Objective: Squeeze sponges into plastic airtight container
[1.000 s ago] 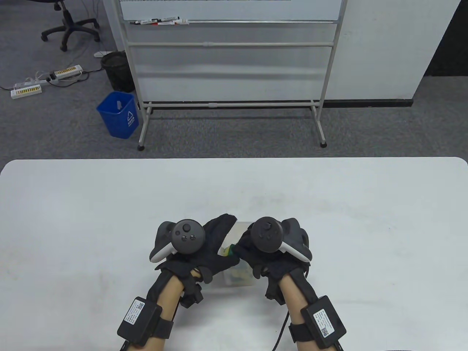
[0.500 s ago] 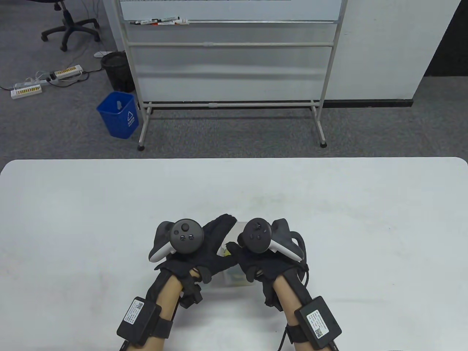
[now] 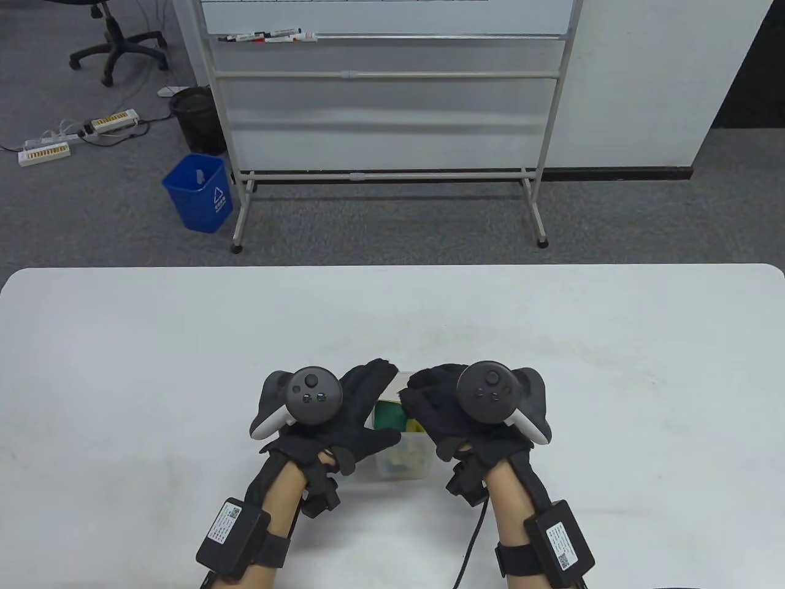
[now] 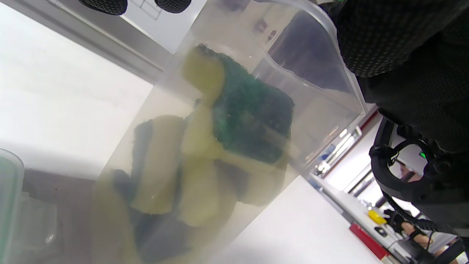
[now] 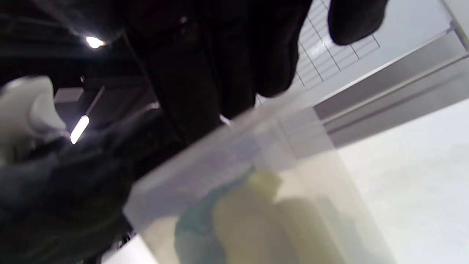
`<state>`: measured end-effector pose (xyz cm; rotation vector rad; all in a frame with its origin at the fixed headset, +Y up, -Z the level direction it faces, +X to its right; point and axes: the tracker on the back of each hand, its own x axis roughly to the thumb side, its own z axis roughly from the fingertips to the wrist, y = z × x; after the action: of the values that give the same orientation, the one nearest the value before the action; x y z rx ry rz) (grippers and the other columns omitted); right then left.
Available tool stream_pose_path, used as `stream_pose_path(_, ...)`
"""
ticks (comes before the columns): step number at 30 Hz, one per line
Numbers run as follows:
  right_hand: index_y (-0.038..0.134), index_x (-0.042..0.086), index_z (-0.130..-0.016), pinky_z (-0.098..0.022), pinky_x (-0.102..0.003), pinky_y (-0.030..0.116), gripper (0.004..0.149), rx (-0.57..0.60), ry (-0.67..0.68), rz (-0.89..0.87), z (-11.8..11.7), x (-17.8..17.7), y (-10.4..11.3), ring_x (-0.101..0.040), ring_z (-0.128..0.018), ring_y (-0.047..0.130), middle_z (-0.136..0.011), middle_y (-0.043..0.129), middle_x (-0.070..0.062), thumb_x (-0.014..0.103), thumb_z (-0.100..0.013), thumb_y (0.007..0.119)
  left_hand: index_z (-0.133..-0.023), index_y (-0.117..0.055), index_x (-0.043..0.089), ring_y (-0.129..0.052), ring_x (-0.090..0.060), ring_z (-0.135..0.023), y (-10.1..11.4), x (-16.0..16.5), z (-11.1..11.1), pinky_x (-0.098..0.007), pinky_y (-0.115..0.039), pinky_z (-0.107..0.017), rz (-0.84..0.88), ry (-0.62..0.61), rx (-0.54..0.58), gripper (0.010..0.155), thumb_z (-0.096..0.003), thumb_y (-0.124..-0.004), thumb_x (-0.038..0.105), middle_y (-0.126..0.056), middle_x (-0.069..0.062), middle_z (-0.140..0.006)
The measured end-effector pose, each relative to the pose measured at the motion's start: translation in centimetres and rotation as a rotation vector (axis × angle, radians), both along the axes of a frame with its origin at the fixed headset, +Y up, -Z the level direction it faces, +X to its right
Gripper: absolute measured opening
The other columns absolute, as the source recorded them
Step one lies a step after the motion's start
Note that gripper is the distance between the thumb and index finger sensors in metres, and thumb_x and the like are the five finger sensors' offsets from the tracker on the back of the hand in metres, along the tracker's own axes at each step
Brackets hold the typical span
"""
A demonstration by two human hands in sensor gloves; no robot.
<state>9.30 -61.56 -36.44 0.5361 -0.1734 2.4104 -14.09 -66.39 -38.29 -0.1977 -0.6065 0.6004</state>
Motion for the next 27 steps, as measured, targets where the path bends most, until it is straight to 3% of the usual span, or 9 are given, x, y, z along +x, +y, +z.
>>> stream_pose_path(8,0.071,0.030,-0.106,-0.076,-0.065,0.049,0.069,0.074,-0.083,-0.134,0.4,1.9,0.6,-0.034,-0.106,0.067,-0.113,0.070,-0.007,0.065,-0.046,0.063,-0.112,-0.022,0.031,-0.025,-0.042,-0.115,0.2,0.4,0.3,-0.071,-0.041,-0.078,-0.030,0.002,0.027,0.092,-0.0460,-0.076,0.064,-0.021,-0.001,-0.125)
stream_pose_path(13,0.057,0.034,-0.111,-0.077,-0.063,0.048,0.072,0.083,-0.130,-0.207,0.3,2.7,0.5,-0.035,-0.109,0.061,-0.117,0.062,-0.007,0.065,-0.046,0.063,-0.112,-0.021,0.032,-0.023,-0.041,-0.114,1.4,-0.5,0.5,-0.071,-0.039,-0.078,0.006,0.019,0.058,0.092,-0.0456,-0.077,0.064,-0.017,-0.002,-0.125)
stream_pose_path(17,0.054,0.035,-0.111,-0.077,-0.063,0.048,0.072,0.084,-0.161,-0.235,0.4,3.7,0.5,-0.035,-0.108,0.061,-0.117,0.061,-0.007,0.065,-0.047,0.064,-0.113,-0.027,0.029,-0.025,-0.042,-0.114,2.0,-3.1,0.3,-0.071,-0.039,-0.078,-0.039,0.116,0.085,0.092,-0.0446,-0.080,0.062,-0.022,-0.008,-0.125)
stream_pose_path(19,0.054,0.035,-0.111,-0.077,-0.063,0.047,0.072,0.068,-0.167,-0.260,0.4,4.2,0.5,-0.035,-0.109,0.060,-0.117,0.061,-0.008,0.065,-0.047,0.064,-0.113,-0.028,0.028,-0.026,-0.043,-0.114,0.9,-4.4,-0.1,-0.071,-0.039,-0.078,-0.134,0.174,0.065,0.094,-0.0432,-0.082,0.061,-0.026,-0.010,-0.124)
stream_pose_path(24,0.052,0.035,-0.112,-0.077,-0.062,0.046,0.073,0.032,-0.198,-0.282,0.0,5.2,0.2,-0.036,-0.109,0.058,-0.118,0.058,-0.008,0.066,-0.047,0.065,-0.110,-0.014,0.028,-0.015,-0.044,-0.113,-5.7,-5.9,-0.7,-0.073,-0.031,-0.077,-0.437,0.148,-0.169,0.105,-0.0402,-0.085,0.063,-0.011,-0.012,-0.122)
stream_pose_path(27,0.050,0.034,-0.113,-0.077,-0.062,0.045,0.074,0.013,-0.193,-0.279,-0.2,5.4,0.0,-0.037,-0.110,0.057,-0.118,0.057,-0.009,0.066,-0.047,0.064,-0.108,-0.009,0.031,-0.009,-0.042,-0.112,-8.6,-6.4,-0.6,-0.077,-0.021,-0.073,-0.512,0.136,-0.193,0.111,-0.0371,-0.087,0.064,-0.005,-0.011,-0.120)
